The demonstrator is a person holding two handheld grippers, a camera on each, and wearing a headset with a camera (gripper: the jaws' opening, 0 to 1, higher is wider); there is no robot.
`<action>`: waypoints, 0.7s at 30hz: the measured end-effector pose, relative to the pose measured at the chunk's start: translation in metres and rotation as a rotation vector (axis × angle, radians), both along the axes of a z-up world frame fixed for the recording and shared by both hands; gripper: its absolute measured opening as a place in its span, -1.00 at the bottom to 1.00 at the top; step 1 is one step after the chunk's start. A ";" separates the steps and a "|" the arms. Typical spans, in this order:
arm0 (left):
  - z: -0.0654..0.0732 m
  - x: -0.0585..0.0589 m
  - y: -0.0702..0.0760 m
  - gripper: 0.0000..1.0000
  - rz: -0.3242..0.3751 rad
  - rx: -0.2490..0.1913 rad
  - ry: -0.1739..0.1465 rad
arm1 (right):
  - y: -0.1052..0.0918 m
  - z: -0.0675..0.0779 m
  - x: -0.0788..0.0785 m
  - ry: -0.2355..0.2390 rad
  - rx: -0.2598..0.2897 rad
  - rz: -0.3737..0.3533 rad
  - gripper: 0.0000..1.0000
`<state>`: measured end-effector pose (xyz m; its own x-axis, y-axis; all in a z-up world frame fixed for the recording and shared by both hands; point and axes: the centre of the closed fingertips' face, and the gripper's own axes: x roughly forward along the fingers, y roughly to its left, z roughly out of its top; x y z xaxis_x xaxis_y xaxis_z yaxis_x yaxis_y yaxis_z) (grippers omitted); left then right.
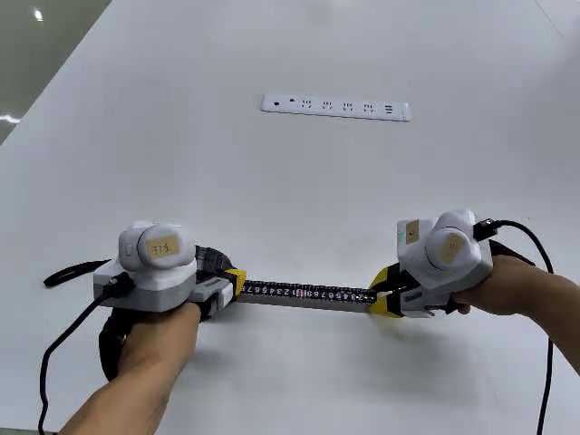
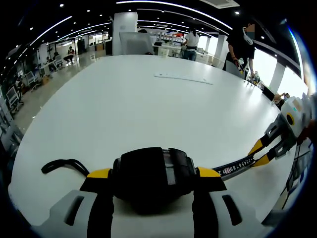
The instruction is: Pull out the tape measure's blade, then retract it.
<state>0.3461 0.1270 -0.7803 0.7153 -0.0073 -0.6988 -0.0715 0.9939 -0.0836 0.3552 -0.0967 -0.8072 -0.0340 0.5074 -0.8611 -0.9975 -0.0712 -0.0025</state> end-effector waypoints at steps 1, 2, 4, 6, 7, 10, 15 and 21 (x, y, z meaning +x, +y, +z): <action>0.000 0.000 0.000 0.19 0.001 -0.001 0.000 | 0.000 0.000 0.000 0.000 0.000 0.001 -0.81; 0.000 0.000 0.000 0.19 0.001 -0.001 0.000 | 0.001 0.000 0.000 0.000 0.000 0.001 -0.81; 0.000 0.000 0.000 0.19 0.001 -0.001 -0.001 | 0.002 0.000 0.001 0.000 0.001 0.001 -0.81; 0.000 -0.001 0.000 0.19 0.001 -0.003 -0.001 | 0.004 0.000 0.001 -0.001 0.003 0.002 -0.81; 0.000 -0.001 0.000 0.19 0.001 -0.003 -0.001 | 0.004 0.001 0.001 0.000 0.004 0.002 -0.81; 0.000 -0.001 0.000 0.19 0.001 -0.004 -0.001 | 0.008 0.001 0.001 -0.001 0.005 0.004 -0.81; -0.001 -0.001 0.000 0.19 0.000 -0.005 -0.001 | 0.011 0.001 0.001 -0.001 0.005 0.007 -0.81; -0.001 0.000 0.000 0.20 0.000 -0.005 0.000 | 0.014 0.000 0.001 -0.001 0.004 0.009 -0.81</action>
